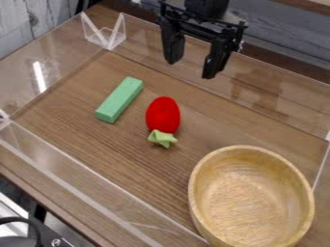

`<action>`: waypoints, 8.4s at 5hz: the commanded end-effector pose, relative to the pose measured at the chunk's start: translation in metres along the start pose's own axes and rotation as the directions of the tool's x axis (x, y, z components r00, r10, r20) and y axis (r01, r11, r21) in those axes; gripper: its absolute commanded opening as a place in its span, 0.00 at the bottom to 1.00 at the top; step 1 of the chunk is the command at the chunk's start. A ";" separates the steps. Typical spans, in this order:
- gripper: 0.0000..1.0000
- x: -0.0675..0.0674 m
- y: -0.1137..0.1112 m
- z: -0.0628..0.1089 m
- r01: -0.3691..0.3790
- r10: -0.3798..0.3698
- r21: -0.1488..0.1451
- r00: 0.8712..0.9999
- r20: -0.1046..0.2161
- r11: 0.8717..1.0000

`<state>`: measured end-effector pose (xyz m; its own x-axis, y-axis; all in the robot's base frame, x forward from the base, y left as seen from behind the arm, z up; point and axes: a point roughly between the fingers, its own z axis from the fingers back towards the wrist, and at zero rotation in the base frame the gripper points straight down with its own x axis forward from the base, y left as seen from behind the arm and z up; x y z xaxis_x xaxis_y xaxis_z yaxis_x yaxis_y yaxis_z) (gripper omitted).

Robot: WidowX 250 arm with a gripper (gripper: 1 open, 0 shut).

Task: Move the red object to the right side of the table

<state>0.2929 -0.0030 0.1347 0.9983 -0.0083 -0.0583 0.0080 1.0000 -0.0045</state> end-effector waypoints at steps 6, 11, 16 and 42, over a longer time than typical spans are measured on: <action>1.00 -0.026 0.028 -0.032 -0.217 0.220 -0.053 0.974 0.058 0.975; 1.00 -0.015 0.028 -0.041 -0.258 0.259 -0.031 0.959 0.113 0.966; 1.00 -0.016 0.025 -0.033 -0.282 0.281 -0.014 0.948 0.147 0.959; 0.00 0.036 -0.008 -0.058 -0.365 0.375 -0.103 0.920 0.112 0.925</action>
<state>0.3155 -0.0107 0.0600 0.9299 0.3679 0.0020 -0.3670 0.9280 -0.0637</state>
